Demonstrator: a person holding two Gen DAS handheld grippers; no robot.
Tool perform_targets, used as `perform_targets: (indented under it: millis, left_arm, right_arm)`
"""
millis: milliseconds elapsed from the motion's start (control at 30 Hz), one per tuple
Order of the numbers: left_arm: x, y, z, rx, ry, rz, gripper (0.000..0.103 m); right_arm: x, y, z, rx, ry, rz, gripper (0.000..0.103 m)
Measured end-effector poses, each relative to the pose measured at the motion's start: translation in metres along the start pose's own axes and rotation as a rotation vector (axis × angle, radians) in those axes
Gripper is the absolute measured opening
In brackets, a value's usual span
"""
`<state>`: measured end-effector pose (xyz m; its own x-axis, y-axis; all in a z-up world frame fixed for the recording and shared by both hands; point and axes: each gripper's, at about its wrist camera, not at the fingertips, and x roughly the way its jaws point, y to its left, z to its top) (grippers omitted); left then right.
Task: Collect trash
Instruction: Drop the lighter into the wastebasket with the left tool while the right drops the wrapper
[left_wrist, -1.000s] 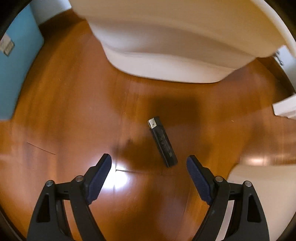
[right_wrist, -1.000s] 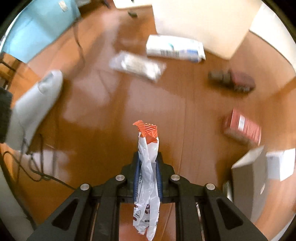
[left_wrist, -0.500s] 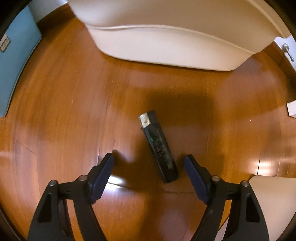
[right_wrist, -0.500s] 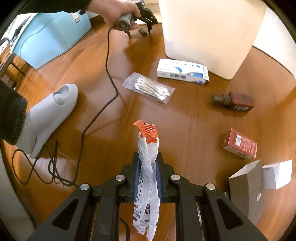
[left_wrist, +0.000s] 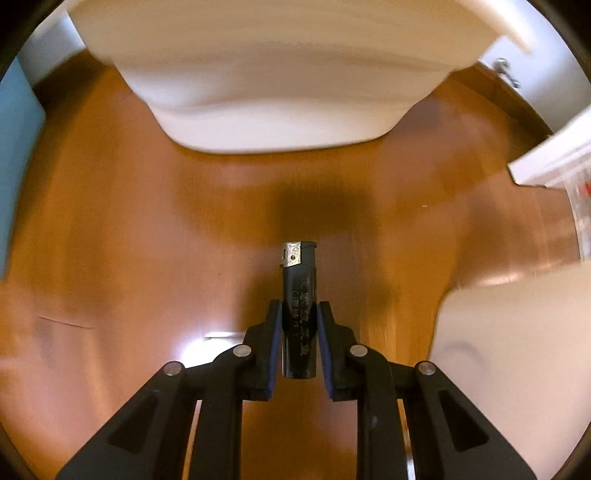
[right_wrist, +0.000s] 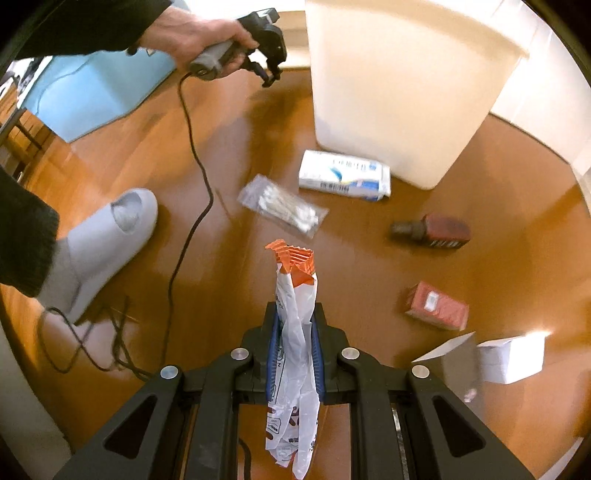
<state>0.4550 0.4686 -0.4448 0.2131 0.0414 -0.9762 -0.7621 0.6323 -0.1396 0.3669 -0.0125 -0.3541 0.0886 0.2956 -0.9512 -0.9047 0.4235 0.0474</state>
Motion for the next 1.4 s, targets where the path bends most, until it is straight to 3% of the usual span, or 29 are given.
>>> perform_targets:
  millis: [133,267,400,533,700,800,933,1100,1167,1233,1333,1400]
  left_arm:
    - [-0.081,-0.024,-0.001,0.174,-0.035,-0.034,0.018]
    - [-0.189,-0.059,-0.015,0.418,-0.185,-0.131,0.018]
    - [-0.257,-0.101,-0.041,0.557,-0.264,-0.233,0.018]
    - [-0.270,-0.136,-0.067,0.648,-0.289,-0.279,0.018]
    - [-0.243,-0.176,-0.074,0.670,-0.210,-0.295,0.018]
    - [-0.241,-0.187,-0.079,0.669,-0.181,-0.235,0.027]
    - [-0.249,-0.180,-0.086,0.684,-0.189,-0.191,0.050]
    - [-0.298,-0.155,-0.107,0.661,-0.186,-0.171,0.052]
    - [-0.327,-0.145,-0.127,0.723,-0.203,-0.153,0.052]
    - [-0.348,-0.139,-0.145,0.769,-0.235,-0.120,0.057]
    - [-0.379,-0.116,-0.172,0.773,-0.300,-0.095,0.075]
    - [-0.385,-0.109,-0.178,0.771,-0.312,-0.077,0.076]
  right_arm:
    - [-0.041,0.010,0.024,0.017,-0.028,-0.005,0.017]
    - [-0.095,0.019,0.049,0.076,-0.079,-0.004,0.017]
    - [-0.146,0.021,0.053,0.200,-0.129,0.009,0.018]
    - [-0.187,0.023,0.046,0.306,-0.183,0.004,0.018]
    - [-0.210,0.014,0.036,0.457,-0.257,0.005,0.018]
    - [-0.208,0.008,0.038,0.478,-0.275,0.021,0.018]
    - [-0.205,-0.004,0.046,0.508,-0.288,0.042,0.018]
    - [-0.216,-0.016,0.058,0.541,-0.334,0.048,0.018]
    - [-0.223,-0.021,0.067,0.537,-0.352,0.024,0.019]
    - [-0.227,-0.028,0.084,0.549,-0.369,0.015,0.019]
    - [-0.236,-0.042,0.124,0.581,-0.436,0.015,0.019]
    - [-0.231,-0.056,0.161,0.630,-0.474,0.032,0.019]
